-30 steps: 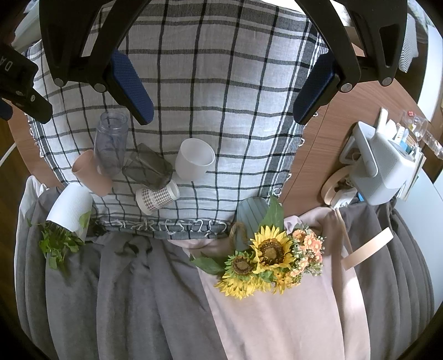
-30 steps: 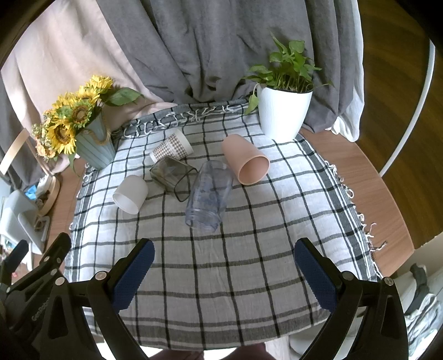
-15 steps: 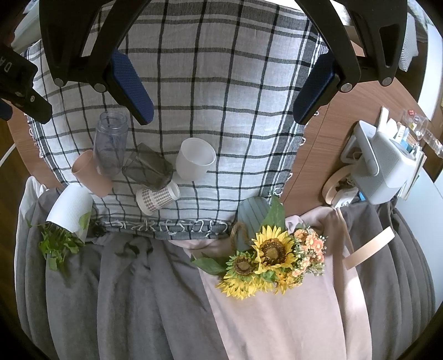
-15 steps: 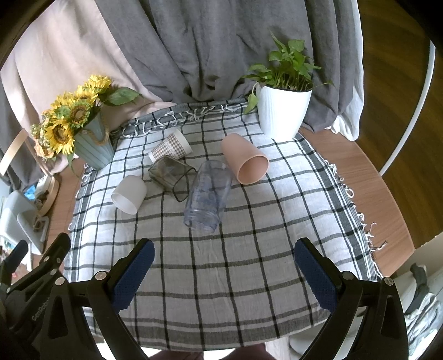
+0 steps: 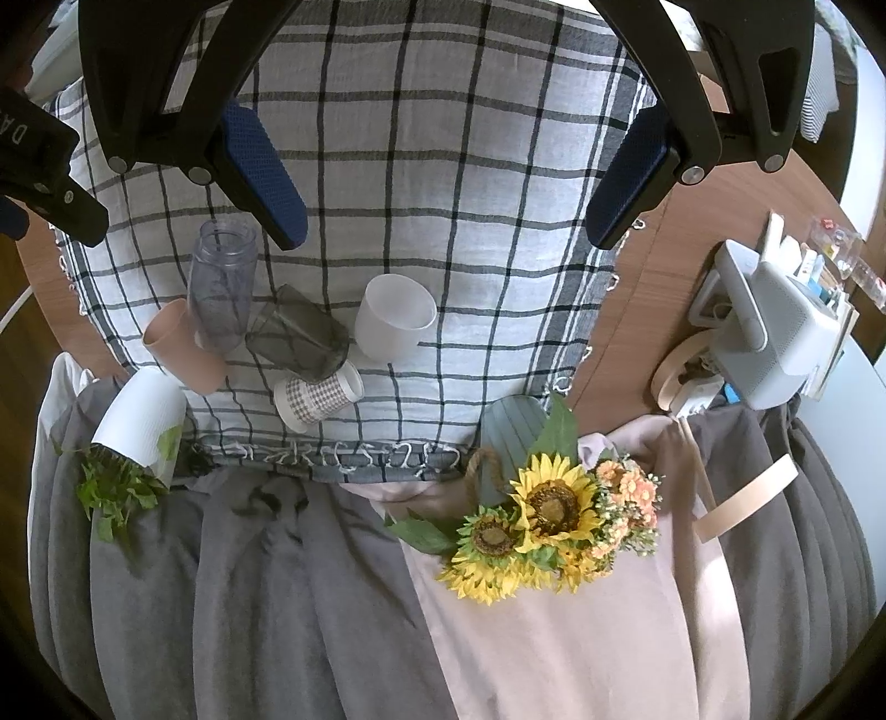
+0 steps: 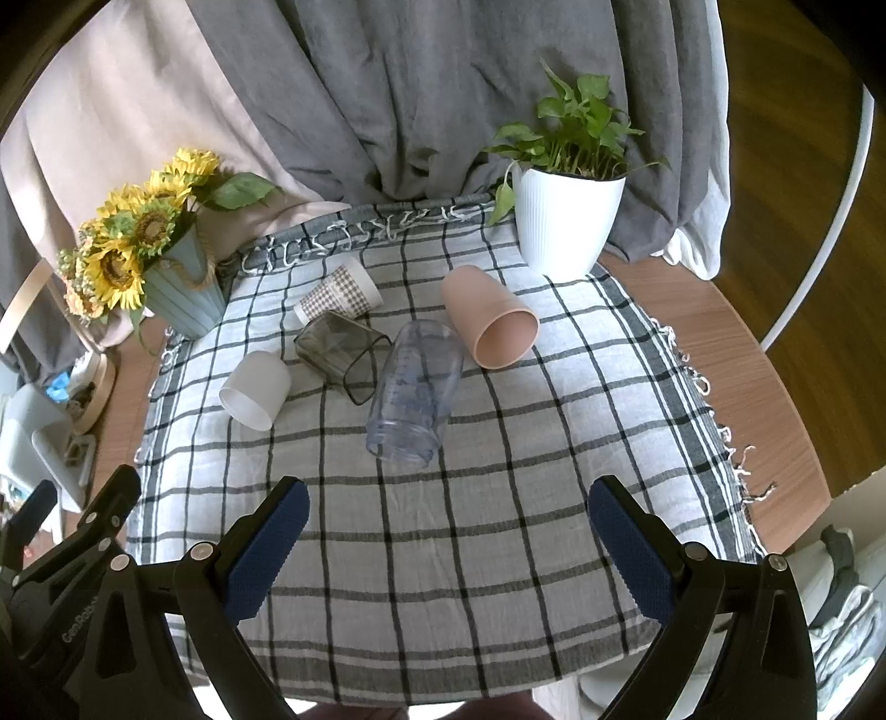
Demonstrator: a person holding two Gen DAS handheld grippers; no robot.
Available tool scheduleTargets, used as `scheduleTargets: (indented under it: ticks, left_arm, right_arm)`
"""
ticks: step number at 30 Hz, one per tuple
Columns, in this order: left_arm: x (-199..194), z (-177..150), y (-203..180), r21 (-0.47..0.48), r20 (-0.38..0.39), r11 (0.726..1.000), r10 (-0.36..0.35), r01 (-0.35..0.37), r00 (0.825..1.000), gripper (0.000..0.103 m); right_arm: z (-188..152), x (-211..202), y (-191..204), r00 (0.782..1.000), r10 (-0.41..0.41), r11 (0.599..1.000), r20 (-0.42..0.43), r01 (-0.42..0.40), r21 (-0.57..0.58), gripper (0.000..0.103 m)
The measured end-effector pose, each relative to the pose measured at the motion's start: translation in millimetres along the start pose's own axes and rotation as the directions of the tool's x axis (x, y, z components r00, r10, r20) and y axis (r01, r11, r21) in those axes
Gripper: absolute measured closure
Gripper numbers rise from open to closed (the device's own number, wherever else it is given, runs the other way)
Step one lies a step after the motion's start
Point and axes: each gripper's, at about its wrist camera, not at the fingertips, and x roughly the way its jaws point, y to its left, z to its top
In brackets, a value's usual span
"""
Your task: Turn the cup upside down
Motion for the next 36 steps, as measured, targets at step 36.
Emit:
scheduleTargets:
  ticks: [36]
  left_arm:
    - [154.2,132.0,-99.0,0.492,-0.273,0.819,-0.178,0.296,0.945,0.0]
  right_arm:
    - [73.5,107.9,-23.3,0.985,-0.05,0.894,-0.166,0.118,0.432,0.001]
